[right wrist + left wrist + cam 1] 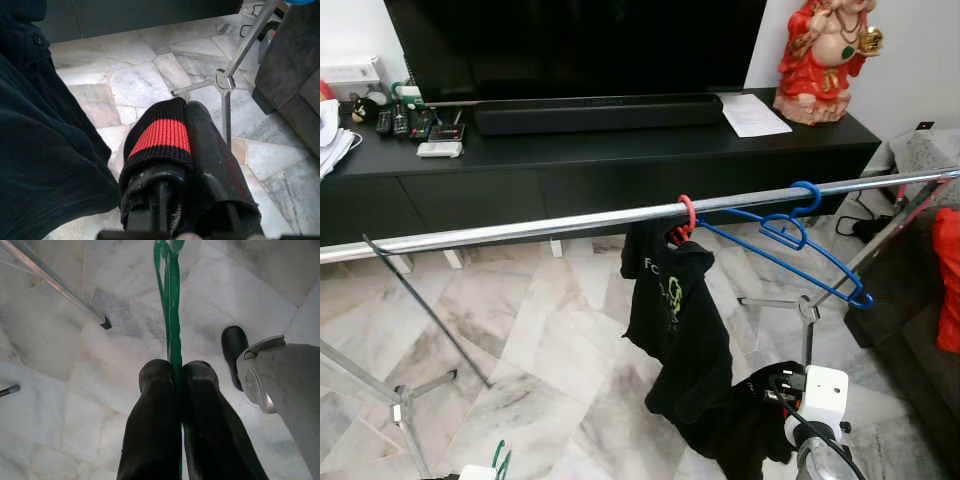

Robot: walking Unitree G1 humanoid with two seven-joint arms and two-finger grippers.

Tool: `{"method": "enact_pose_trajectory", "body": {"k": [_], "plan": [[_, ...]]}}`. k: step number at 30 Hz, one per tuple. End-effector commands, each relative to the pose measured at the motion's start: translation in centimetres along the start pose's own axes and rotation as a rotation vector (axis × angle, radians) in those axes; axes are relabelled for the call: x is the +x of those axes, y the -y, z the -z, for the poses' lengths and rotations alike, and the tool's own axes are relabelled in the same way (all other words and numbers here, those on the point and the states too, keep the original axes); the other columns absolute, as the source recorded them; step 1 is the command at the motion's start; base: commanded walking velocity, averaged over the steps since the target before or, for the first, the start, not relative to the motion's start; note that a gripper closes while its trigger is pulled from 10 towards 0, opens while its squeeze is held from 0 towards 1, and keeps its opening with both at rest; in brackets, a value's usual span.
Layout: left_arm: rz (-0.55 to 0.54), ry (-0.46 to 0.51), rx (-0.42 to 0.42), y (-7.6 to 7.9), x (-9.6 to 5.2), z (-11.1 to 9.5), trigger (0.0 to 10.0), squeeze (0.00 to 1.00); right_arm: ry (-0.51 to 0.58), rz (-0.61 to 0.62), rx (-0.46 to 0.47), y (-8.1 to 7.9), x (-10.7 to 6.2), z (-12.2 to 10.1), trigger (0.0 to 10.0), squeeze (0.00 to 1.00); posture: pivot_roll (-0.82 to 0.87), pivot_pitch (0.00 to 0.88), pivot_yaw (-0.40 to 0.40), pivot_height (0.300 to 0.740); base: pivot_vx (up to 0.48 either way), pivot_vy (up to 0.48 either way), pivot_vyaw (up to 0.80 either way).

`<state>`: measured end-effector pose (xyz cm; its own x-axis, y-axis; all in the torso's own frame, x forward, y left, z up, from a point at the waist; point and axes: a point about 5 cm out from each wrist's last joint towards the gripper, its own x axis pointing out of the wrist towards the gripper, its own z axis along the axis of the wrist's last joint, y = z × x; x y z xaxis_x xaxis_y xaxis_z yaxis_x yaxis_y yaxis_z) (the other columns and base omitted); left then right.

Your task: Hang hanger

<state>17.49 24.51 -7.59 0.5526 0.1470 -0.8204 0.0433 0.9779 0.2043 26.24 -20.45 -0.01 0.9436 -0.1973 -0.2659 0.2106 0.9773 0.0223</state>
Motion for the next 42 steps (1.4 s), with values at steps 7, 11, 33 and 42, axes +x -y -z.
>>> {"method": "enact_pose_trajectory", "body": {"k": [7,11,33,42], "plan": [[0.019,-0.034,0.008,0.53,-0.09,0.89,10.0,0.00,0.022,0.013,0.004,0.45,0.17,-0.54,10.0,0.00,0.01,0.155,-0.002,0.740,-0.069,0.000,0.00],[0.018,-0.037,0.007,0.43,-0.12,1.00,10.0,0.00,0.025,0.012,0.004,0.44,0.19,-0.59,10.0,0.00,0.01,0.156,-0.001,0.740,-0.247,0.000,0.00],[0.013,-0.048,-0.004,0.43,-0.21,1.50,10.0,0.00,0.013,0.003,0.007,0.22,0.29,-0.57,10.0,0.00,0.02,0.155,-0.008,0.740,-0.260,0.000,-0.16],[0.013,-0.050,-0.005,0.46,-0.23,1.58,10.0,0.00,0.020,-0.002,0.011,0.12,0.51,-0.89,10.0,0.00,0.02,0.151,-0.008,0.740,-0.275,0.000,0.00]]}}
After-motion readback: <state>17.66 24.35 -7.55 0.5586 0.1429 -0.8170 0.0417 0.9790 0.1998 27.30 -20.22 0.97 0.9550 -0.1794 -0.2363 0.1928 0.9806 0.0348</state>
